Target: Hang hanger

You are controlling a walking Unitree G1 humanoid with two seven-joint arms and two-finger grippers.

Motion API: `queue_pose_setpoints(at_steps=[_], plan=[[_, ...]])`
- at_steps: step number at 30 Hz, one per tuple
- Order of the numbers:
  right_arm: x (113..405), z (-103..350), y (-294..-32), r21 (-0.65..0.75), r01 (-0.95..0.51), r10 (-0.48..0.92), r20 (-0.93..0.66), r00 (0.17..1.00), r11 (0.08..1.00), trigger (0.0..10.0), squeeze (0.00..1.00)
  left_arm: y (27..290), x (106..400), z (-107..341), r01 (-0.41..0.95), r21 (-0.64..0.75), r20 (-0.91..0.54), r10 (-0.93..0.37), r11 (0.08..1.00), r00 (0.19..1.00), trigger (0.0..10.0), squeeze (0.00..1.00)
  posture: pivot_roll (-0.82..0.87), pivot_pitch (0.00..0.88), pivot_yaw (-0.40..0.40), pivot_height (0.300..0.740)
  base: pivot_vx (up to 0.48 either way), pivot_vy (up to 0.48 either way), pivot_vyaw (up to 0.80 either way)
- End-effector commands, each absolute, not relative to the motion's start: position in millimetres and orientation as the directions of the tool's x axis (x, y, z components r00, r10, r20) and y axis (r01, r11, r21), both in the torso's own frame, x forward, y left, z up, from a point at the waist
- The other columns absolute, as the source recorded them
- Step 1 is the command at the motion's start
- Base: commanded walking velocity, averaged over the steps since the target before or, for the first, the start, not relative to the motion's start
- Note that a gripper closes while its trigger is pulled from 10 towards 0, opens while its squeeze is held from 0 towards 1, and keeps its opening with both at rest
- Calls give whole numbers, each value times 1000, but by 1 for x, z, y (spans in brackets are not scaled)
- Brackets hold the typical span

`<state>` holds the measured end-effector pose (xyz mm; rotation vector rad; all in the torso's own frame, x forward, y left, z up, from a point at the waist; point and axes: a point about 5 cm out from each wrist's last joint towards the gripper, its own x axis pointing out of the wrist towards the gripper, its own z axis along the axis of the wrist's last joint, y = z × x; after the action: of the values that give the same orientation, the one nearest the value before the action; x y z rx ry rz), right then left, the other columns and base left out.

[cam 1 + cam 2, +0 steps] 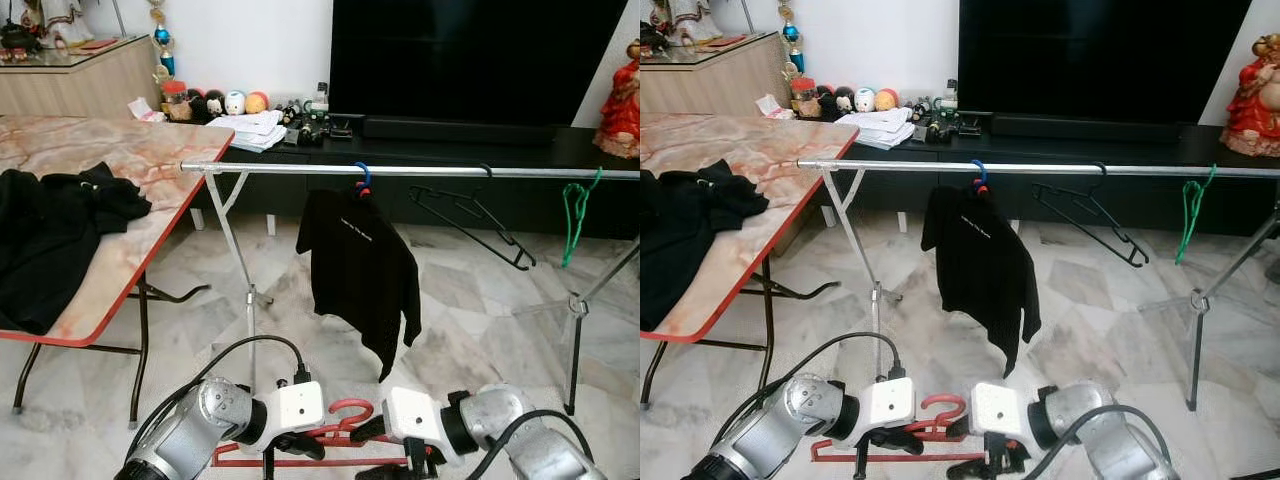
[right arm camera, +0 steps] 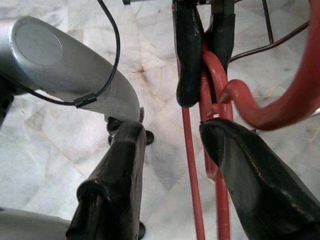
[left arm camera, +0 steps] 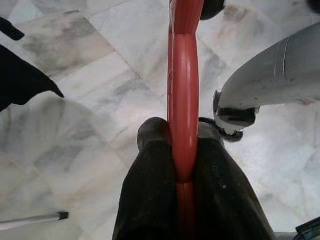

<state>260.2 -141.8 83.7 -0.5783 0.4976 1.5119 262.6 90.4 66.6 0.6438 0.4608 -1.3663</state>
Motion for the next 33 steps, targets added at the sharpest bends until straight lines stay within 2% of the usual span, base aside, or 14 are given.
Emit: queue_pose_setpoints(at_steps=[1, 6, 9, 19, 28, 33], plan=[[266, 86, -146, -79, -997, 761, -648, 44, -10, 10000, 0, 80, 259, 74, 985, 173, -643, -755, 16, 125, 10000, 0, 30, 0, -6, 740, 0, 0, 0], [266, 83, -146, -85, -996, 763, -644, 46, -12, 10000, 0, 71, 254, 80, 982, 186, -636, -766, -33, 94, 10000, 0, 30, 0, -5, 740, 0, 0, 0], [271, 79, -148, -116, -993, 751, -653, 97, 28, 10000, 0, 63, 252, 88, 975, 212, -626, -775, -63, 86, 10000, 0, 28, 0, -2, 740, 0, 0, 0], [276, 87, -162, -134, -985, 767, -620, 166, 105, 10000, 0, 65, 251, 87, 976, 205, -647, -758, -71, 81, 10000, 0, 19, 0, 4, 740, 0, 0, 0], [267, 81, -170, -76, -993, 760, -639, 118, 91, 10000, 0, 64, 248, 85, 980, 188, -650, -757, -72, 69, 10000, 0, 10, 0, 7, 740, 0, 0, 0], [260, 73, -165, -13, -998, 761, -646, 54, 60, 10000, 0, 61, 248, 90, 977, 199, -639, -766, -76, 70, 10000, 0, 17, 0, 7, 740, 0, 0, 0]])
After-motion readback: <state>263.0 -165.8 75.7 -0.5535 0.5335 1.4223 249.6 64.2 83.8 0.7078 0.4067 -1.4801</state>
